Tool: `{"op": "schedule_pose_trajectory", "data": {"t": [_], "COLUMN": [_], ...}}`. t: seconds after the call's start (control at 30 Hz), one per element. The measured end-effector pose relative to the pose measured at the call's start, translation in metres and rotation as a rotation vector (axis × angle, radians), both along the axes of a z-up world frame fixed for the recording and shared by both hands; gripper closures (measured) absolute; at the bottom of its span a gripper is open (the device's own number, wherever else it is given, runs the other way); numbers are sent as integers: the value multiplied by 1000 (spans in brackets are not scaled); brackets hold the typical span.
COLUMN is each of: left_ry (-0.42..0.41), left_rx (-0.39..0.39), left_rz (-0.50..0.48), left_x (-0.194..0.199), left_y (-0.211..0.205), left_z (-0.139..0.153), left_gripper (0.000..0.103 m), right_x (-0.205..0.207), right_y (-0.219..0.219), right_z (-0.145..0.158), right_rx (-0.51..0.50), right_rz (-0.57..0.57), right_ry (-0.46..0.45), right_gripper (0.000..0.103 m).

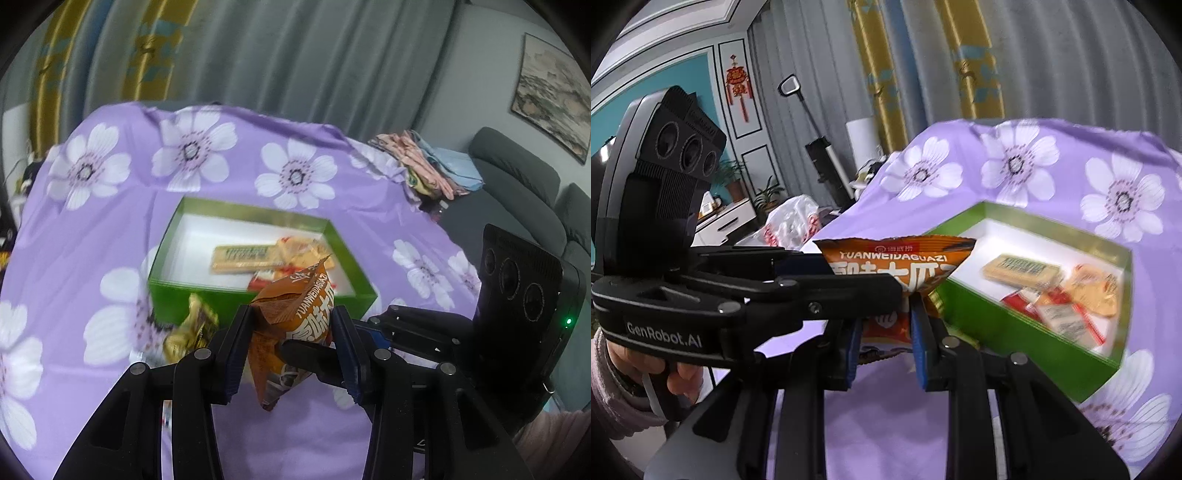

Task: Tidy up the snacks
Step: 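Carry the orange chip bag over the green box and lower it, then open the right gripper to release the chip bag, withdraw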

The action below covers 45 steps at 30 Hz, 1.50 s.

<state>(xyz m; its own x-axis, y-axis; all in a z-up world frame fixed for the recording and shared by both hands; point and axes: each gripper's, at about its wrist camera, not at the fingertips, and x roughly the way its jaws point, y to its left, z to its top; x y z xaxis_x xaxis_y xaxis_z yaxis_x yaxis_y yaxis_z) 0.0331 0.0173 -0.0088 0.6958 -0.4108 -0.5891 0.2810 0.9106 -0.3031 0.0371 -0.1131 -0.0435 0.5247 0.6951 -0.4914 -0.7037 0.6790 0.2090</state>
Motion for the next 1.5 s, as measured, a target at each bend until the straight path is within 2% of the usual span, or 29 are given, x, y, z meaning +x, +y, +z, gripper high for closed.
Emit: {"op": "schedule_pose_trajectory", "data": {"t": [0.2, 0.47, 0.6, 0.87, 1.0, 1.27, 1.3, 1.37, 1.4, 1.43, 1.47, 1.5], "left_ry": [-22, 12, 62, 173, 205, 242, 247, 261, 263, 259, 254, 245], "left_rx": [-7, -26, -44, -81, -93, -102, -98, -90, -86, -85, -84, -85], "left_rz": [-39, -63, -69, -47, -43, -27, -17, 8, 16, 22, 29, 35], "left_x": [35, 85, 111, 150, 157, 164, 164, 166, 165, 163, 162, 160], "left_y": [-13, -22, -25, -28, -26, -25, -25, -23, -21, -19, -17, -15], "left_z": [18, 16, 2, -41, -54, -63, -63, -65, -65, -64, -63, -60], "left_gripper": [59, 59, 59, 59, 59, 59, 59, 58, 50, 45, 36, 32], "right_x": [24, 66, 89, 126, 134, 139, 139, 139, 138, 136, 135, 133], "right_y": [-12, -24, -27, -23, -22, -21, -21, -23, -24, -27, -29, -33], "right_z": [15, 12, 2, -32, -42, -46, -46, -45, -44, -42, -41, -39], "right_rx": [1, -5, -12, -87, -107, -123, -131, -137, -137, -129, -123, -117], "right_rz": [-52, -101, -124, -156, -157, -165, -170, -180, -187, -194, -196, -203], "right_ry": [-49, -41, 0, 91, 120, 150, 151, 154, 151, 144, 142, 141], "right_gripper": [78, 78, 79, 78, 78, 75, 72, 57, 45, 41, 41, 42]}}
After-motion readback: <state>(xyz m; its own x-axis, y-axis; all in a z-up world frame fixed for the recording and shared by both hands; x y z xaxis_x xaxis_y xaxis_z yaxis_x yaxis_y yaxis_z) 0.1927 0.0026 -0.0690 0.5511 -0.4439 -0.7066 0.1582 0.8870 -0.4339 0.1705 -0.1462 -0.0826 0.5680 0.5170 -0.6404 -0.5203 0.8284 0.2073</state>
